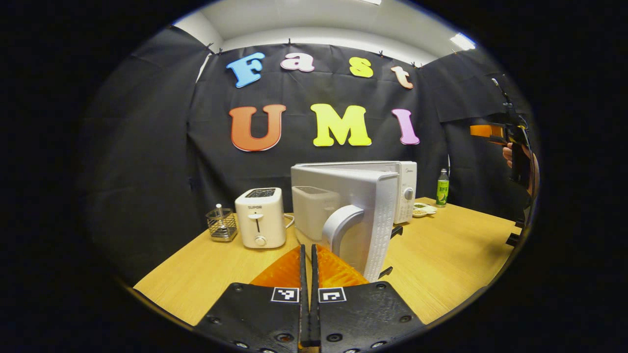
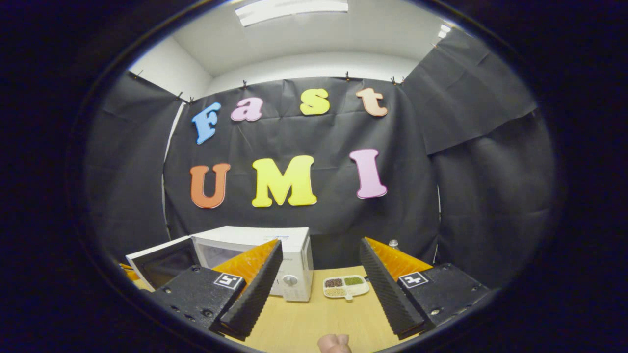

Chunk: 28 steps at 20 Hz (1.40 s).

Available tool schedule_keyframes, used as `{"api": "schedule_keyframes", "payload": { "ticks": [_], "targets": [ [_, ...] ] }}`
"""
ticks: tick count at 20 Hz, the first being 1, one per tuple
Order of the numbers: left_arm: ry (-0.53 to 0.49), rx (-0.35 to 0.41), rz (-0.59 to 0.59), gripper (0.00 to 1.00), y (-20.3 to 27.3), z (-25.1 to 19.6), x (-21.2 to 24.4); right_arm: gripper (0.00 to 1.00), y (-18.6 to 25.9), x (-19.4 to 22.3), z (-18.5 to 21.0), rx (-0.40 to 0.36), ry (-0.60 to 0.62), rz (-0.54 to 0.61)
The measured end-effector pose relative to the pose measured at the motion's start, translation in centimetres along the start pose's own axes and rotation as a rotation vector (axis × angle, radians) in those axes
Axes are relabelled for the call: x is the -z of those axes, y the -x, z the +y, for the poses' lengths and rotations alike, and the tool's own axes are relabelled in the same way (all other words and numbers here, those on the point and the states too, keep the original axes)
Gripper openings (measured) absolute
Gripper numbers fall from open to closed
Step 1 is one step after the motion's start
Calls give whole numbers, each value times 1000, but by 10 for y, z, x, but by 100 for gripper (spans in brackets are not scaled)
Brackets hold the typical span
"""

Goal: Open the microwave oven with the left hand, put the food in, and close the microwave oven.

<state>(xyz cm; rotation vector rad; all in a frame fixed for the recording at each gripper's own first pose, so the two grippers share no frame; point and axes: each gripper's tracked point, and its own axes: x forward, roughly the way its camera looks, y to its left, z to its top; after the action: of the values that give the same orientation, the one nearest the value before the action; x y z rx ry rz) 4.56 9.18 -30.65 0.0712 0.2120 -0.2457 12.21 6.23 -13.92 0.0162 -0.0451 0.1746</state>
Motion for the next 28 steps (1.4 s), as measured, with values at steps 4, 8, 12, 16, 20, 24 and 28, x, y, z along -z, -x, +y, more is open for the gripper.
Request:
{"api": "schedule_keyframes", "payload": {
  "ticks": [4,8,12,16,20,24,28],
  "targets": [
    [8,99,4,0,-32,-38,-4,100,3,-5,-19,21,0,-11],
    [-10,198,7,0,-65,-71,-8,100,7,-12,-40,52,-18,-27],
    [-16,253,42,0,-97,-95,-1,100,13,-23,-61,69,-10,-37],
    [-29,265,53,0,-125,-111,1,100,24,-35,-72,78,16,-74],
    [-20,269,49,0,-151,-132,-8,91,26,-37,-81,80,32,-85],
    [-5,266,35,0,-184,-150,-18,91,23,-27,-91,72,19,-68],
    [12,270,32,0,-220,-168,-30,92,20,-19,-105,75,35,-50]
  ]
}}
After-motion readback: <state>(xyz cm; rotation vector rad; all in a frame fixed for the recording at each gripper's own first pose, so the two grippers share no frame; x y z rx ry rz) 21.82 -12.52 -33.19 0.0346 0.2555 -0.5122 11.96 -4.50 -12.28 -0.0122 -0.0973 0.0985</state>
